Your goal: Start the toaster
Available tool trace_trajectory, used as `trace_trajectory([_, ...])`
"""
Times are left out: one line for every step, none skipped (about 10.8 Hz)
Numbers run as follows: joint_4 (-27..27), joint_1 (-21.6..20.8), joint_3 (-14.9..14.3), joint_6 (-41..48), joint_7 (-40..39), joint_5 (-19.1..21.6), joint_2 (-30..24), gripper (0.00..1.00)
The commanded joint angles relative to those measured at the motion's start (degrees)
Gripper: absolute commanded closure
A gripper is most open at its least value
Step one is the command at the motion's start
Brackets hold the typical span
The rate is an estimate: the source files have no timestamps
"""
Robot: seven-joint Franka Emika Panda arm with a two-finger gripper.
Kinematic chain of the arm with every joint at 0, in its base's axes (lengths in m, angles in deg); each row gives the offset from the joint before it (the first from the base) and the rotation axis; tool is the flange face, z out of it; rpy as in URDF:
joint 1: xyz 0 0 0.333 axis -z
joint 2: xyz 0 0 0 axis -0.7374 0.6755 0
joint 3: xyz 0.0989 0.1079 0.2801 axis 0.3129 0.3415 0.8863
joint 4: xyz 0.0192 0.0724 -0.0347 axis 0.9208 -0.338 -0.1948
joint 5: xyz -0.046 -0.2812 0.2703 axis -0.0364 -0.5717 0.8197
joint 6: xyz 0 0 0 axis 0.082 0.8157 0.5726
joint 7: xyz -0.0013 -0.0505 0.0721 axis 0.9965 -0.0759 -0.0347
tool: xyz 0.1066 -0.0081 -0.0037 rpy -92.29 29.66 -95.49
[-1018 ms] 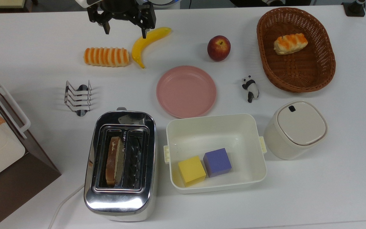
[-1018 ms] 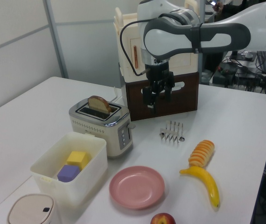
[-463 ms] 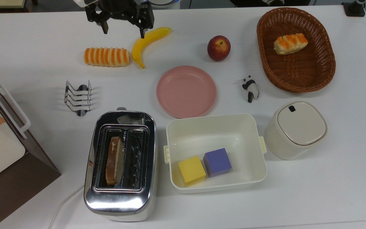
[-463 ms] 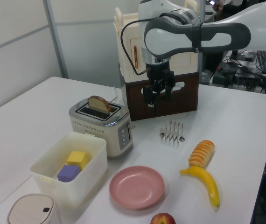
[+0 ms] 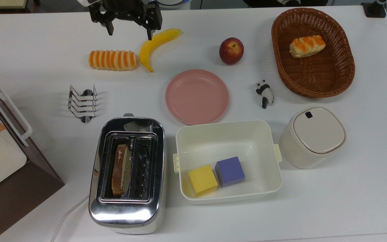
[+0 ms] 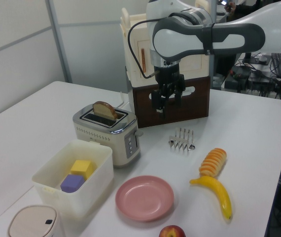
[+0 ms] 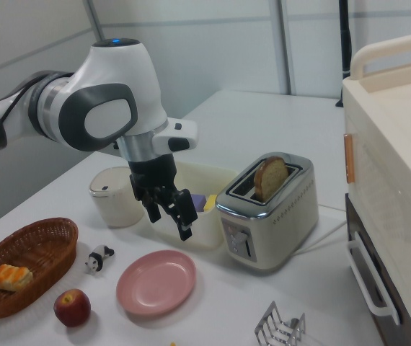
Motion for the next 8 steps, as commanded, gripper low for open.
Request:
trace_trajectory([-0.2,-0.4,-0.3,1.6,-1.0,-1.1,-0.8,0.0])
trace_trajectory([-0.2,-0.4,-0.3,1.6,-1.1,-1.1,-0.8,0.0])
trace_trajectory([-0.2,-0.4,-0.3,1.7,-1.9,-1.1,-0.8,0.0])
trace_trajectory([-0.2,-0.4,-0.3,2.6,-3.3,-1.1,-0.9,0.0])
trace_trajectory([-0.2,-0.4,-0.3,2.8,-4.4,-1.1,-0.9,0.0])
trace_trajectory([-0.2,-0.4,-0.4,2.8,-5.0,-1.1,-0.9,0.0])
trace_trajectory([-0.2,-0.4,-0.4,2.9,-5.6,-1.0,-1.0,0.0])
trace_trajectory([-0.2,-0.4,-0.5,3.1,-5.9,-1.0,-1.0,0.0])
